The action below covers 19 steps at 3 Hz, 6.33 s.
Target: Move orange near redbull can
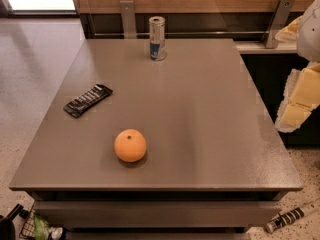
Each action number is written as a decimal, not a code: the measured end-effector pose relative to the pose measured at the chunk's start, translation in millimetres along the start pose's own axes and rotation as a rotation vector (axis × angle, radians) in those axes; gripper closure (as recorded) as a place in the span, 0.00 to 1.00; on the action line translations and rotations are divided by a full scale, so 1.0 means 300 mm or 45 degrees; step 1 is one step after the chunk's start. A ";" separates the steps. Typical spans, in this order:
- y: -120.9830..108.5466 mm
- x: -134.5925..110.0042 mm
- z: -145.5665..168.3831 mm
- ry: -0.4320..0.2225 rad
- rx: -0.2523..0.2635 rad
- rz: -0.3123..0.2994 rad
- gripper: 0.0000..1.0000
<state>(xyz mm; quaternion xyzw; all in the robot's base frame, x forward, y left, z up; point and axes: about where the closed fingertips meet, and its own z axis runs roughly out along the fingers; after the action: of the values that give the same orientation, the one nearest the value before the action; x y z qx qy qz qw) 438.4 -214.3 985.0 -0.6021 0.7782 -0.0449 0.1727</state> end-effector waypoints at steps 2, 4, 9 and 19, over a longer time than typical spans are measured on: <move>0.004 -0.032 0.036 -0.156 -0.011 0.017 0.00; 0.021 -0.188 0.240 -0.646 -0.091 0.026 0.00; 0.172 -0.503 0.300 -1.071 -0.236 0.004 0.00; 0.436 -0.748 0.540 -1.307 -0.402 -0.128 1.00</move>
Offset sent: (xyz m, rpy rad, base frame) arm 0.0111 0.0231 -0.0212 0.2810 -0.0380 0.0550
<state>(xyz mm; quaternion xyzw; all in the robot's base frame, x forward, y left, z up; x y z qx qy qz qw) 418.5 57.4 845.2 -0.6019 0.5612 0.3643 0.4360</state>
